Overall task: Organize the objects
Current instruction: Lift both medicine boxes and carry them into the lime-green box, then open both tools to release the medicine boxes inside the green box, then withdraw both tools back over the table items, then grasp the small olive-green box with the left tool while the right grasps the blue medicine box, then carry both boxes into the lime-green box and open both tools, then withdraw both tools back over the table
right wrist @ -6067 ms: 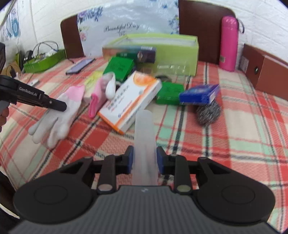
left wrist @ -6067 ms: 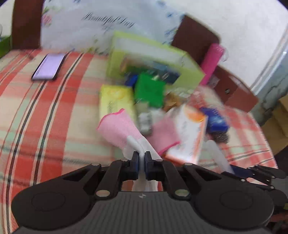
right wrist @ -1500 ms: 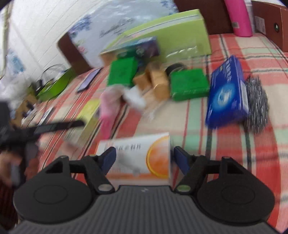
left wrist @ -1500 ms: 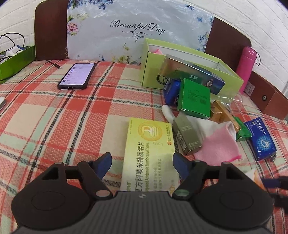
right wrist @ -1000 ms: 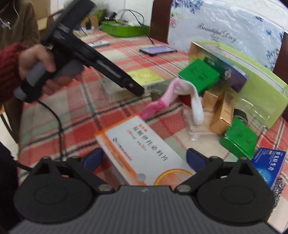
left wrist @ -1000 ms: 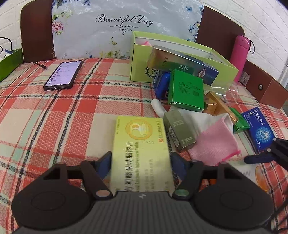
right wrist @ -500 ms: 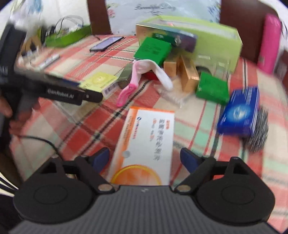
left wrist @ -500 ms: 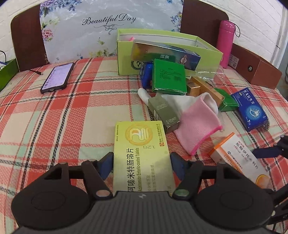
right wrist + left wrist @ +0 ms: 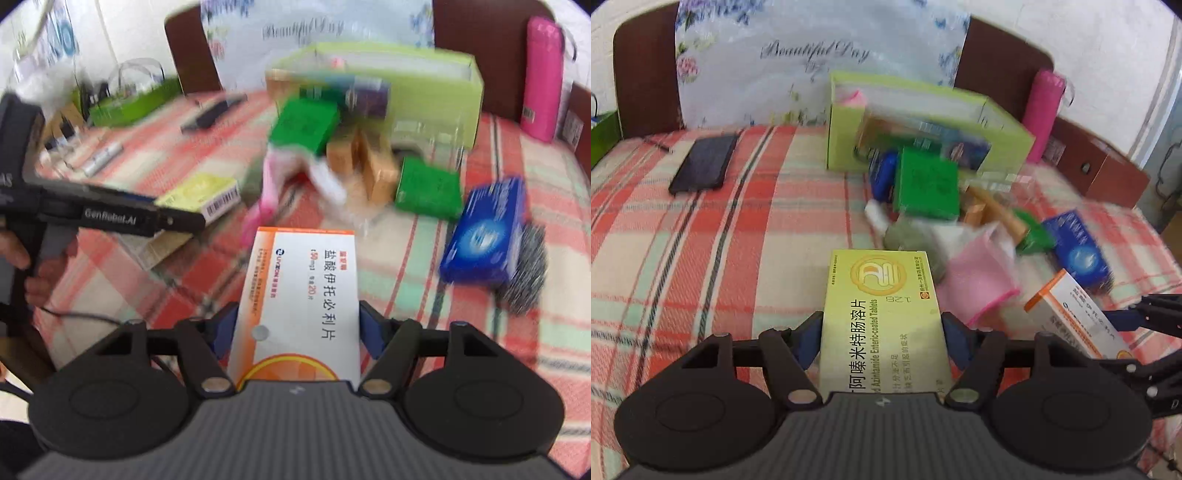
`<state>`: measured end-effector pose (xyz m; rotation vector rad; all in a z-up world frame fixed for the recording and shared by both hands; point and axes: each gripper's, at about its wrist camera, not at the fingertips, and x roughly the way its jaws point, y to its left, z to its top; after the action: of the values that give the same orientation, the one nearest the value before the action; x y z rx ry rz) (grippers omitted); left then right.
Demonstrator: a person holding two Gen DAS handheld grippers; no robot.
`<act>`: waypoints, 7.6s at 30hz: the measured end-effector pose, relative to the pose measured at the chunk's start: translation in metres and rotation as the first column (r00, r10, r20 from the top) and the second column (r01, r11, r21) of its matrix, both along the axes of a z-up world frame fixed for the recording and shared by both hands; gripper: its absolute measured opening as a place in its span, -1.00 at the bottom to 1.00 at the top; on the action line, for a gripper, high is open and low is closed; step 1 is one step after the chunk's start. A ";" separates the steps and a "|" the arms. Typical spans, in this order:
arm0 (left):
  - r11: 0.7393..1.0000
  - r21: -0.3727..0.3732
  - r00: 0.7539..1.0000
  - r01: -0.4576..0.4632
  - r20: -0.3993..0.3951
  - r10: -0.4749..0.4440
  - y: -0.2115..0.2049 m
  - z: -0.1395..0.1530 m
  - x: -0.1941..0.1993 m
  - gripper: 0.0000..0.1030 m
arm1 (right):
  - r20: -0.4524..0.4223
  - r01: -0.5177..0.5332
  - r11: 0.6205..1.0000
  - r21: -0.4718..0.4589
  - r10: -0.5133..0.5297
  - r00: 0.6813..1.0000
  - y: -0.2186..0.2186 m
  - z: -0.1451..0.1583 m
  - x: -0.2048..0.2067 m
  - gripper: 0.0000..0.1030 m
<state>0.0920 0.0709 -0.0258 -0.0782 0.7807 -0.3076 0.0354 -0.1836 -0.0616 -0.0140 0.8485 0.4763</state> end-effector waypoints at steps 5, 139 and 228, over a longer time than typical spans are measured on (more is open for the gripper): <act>0.995 -0.100 0.994 0.024 0.111 -0.013 -0.007 0.050 0.024 0.36 | 0.117 0.067 0.996 0.052 -0.072 0.990 -0.016 0.043 0.035 0.29; 0.999 0.020 0.995 -0.040 -0.086 0.041 -0.014 -0.034 -0.001 -0.32 | 0.122 0.156 0.977 -0.145 -0.139 0.983 -0.013 -0.038 -0.017 0.14; 0.989 -0.138 0.998 -0.058 0.013 0.061 -0.061 0.005 -0.001 0.51 | 0.359 0.229 0.973 -0.010 -0.210 0.909 -0.029 -0.003 -0.013 0.98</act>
<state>0.0909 0.0099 -0.0205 -0.2283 0.7383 -0.3049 0.0226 -0.2123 -0.0641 -0.0510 0.4968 0.2275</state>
